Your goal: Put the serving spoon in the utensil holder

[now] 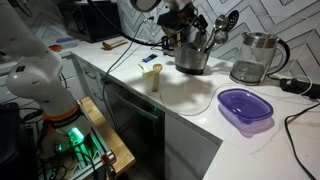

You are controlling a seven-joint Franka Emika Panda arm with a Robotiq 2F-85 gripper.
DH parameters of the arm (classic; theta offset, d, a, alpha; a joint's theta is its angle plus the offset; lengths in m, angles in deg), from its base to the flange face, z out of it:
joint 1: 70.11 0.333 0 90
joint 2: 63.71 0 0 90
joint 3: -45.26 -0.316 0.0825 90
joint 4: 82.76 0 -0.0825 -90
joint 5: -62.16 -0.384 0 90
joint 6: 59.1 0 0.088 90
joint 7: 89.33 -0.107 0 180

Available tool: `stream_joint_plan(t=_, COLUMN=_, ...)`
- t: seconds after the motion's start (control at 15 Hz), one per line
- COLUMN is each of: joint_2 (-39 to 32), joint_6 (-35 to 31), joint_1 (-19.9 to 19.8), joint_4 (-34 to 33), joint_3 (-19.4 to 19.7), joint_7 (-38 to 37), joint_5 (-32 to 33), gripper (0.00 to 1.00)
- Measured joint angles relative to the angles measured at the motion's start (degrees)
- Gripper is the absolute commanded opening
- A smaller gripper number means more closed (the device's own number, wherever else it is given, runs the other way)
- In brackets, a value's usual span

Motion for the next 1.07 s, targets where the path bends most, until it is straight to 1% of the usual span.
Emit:
stream_joint_plan(t=0.13, joint_2=4.36, joint_6=9.02, joint_1=-2.87, joint_4=-1.80, joint_3=-0.72, joint_7=-6.95, joint_5=8.67, gripper=1.00)
stream_joint_plan(t=0.2, joint_2=6.48, joint_6=13.50, joint_1=-2.63, joint_4=-3.06, joint_3=0.02, joint_7=-9.98, joint_5=12.83, gripper=1.00)
stream_joint_plan(t=0.27, joint_2=8.51, joint_6=17.96, joint_1=-1.52, joint_4=-4.49, joint_3=1.27, joint_7=-12.57, joint_5=16.43, gripper=1.00)
stream_joint_plan(t=0.4, joint_2=11.98, joint_6=27.26, joint_1=1.17, joint_4=-7.99, joint_3=3.71, joint_7=-14.93, joint_5=21.04, gripper=1.00)
stream_joint_plan(t=0.53, joint_2=14.40, joint_6=36.78, joint_1=2.94, joint_4=-11.73, joint_3=4.94, joint_7=-14.30, joint_5=21.79, gripper=1.00)
stream_joint_plan(t=0.6, joint_2=15.24, joint_6=41.07, joint_1=4.53, joint_4=-13.43, joint_3=6.08, joint_7=-13.98, joint_5=22.26, gripper=1.00)
stream_joint_plan(t=0.8, joint_2=16.39, joint_6=51.96, joint_1=9.02, joint_4=-16.86, joint_3=9.46, joint_7=-11.17, joint_5=22.50, gripper=1.00)
stream_joint_plan(t=0.87, joint_2=16.44, joint_6=53.49, joint_1=10.03, joint_4=-17.12, joint_3=10.20, joint_7=-10.45, joint_5=22.50, gripper=1.00)
stream_joint_plan(t=1.07, joint_2=16.22, joint_6=54.05, joint_1=11.08, joint_4=-17.13, joint_3=10.94, joint_7=-9.74, joint_5=22.50, gripper=1.00)
